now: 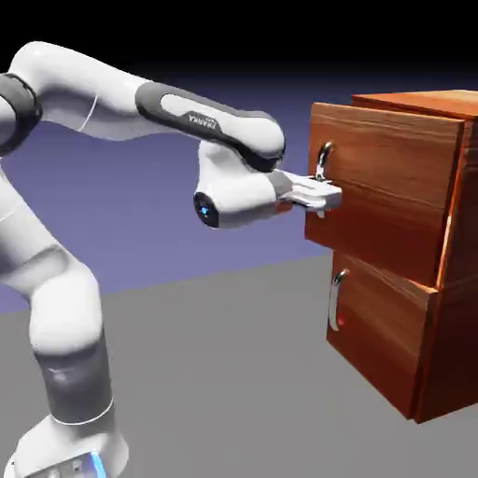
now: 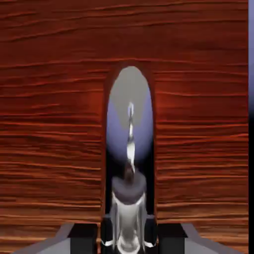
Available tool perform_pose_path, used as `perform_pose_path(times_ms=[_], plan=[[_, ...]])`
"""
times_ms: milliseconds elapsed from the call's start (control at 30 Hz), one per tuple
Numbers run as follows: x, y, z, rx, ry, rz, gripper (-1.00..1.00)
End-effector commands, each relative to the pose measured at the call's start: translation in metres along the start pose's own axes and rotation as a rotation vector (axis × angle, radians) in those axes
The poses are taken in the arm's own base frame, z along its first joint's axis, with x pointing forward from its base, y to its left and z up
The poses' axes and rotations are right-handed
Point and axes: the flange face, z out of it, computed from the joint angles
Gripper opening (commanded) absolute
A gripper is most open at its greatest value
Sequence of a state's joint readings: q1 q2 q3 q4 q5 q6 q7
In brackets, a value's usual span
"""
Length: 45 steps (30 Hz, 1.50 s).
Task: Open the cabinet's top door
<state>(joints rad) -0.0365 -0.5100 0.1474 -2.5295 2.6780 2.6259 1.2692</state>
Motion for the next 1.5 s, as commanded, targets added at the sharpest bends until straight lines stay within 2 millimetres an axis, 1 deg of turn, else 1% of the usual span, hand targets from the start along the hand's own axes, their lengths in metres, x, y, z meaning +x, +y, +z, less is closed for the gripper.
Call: perform_pose_path(times_ms=[0,400,700,933,1100,1267,1467], plan=[[-0.002,-0.002,-0.005,-0.014,0.013,0.0,-1.0],[-0.029,-0.029,-0.057,-0.17,0.17,0.0,-1.0],[-0.057,-0.057,-0.092,-0.298,0.297,0.0,-1.0],[-0.088,-0.088,-0.118,-0.421,0.421,0.0,-1.0],[-0.113,-0.113,-0.133,-0.513,0.513,0.0,-1.0],[-0.138,-0.138,-0.143,-0.601,0.601,0.0,-1.0],[-0.166,-0.166,-0.148,-0.696,0.695,0.0,-1.0]])
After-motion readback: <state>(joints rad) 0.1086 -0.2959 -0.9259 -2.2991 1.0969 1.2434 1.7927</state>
